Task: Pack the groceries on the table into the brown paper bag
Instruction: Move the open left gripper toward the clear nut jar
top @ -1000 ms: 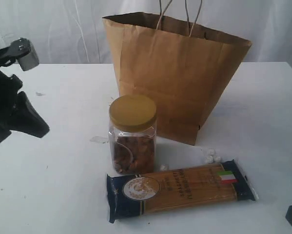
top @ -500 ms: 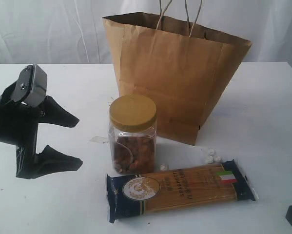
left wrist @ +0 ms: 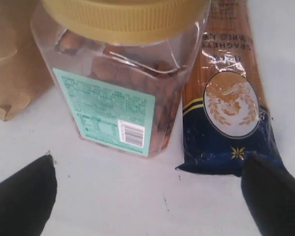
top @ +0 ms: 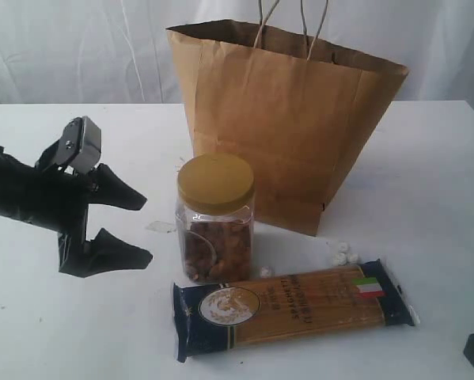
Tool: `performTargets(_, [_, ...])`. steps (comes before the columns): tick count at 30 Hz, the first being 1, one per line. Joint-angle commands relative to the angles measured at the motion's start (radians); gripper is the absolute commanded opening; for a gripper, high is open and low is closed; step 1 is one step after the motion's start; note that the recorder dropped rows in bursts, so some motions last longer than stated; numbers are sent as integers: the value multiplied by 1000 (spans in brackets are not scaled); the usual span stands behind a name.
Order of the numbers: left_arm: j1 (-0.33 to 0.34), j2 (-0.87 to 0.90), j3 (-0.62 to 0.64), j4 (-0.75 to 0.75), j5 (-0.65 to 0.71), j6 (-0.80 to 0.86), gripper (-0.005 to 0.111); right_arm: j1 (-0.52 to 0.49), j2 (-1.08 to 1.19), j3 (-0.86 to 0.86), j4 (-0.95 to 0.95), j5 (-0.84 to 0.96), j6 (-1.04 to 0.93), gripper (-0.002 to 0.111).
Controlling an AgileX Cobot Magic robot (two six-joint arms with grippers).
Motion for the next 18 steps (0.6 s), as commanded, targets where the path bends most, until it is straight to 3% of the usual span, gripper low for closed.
performTargets(1, [-4,73,-88,-22,130,160,105,-1,-7,2,-2,2,4,0])
performTargets(18, [-4,291,-300,13,219,160,105,-1,-7,2,-2,2,4,0])
